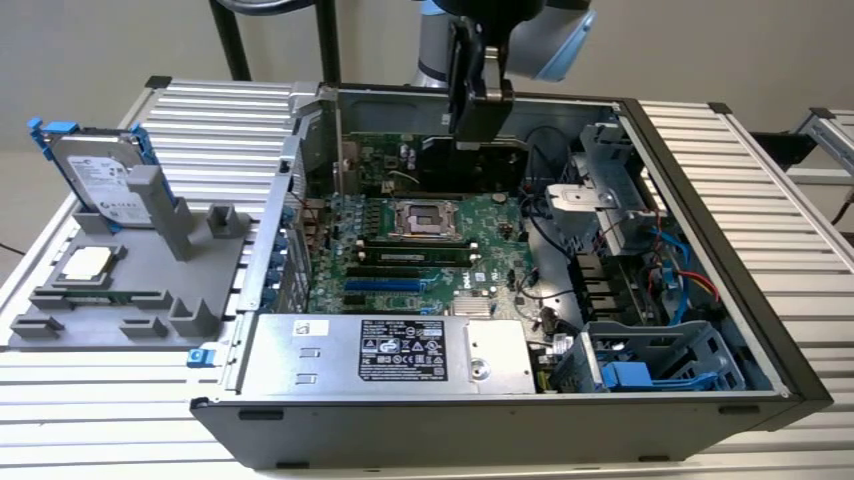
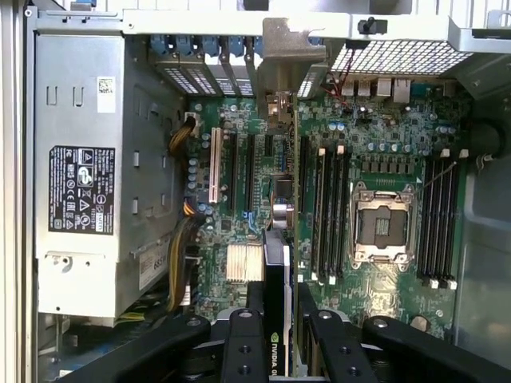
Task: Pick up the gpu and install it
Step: 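Insert the gpu into the slot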
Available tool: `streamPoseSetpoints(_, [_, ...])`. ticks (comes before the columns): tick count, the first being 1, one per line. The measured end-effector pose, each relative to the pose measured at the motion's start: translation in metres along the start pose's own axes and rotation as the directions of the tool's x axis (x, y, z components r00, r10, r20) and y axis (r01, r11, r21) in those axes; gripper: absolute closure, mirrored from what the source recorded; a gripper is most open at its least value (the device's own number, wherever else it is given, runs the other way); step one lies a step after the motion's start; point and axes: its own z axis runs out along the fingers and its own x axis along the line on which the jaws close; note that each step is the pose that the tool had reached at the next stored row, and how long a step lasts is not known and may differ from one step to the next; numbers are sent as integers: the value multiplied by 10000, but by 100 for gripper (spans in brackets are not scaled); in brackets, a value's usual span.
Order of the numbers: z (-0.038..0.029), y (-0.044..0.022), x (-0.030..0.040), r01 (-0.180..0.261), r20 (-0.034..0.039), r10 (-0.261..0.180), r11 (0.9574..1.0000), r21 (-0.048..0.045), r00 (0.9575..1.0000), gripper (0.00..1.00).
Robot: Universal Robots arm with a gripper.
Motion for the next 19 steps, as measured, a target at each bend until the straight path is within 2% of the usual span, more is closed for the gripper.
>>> streamPoseSetpoints(19, [61,15,-28,-128,2,128,9999,-6,9999,100])
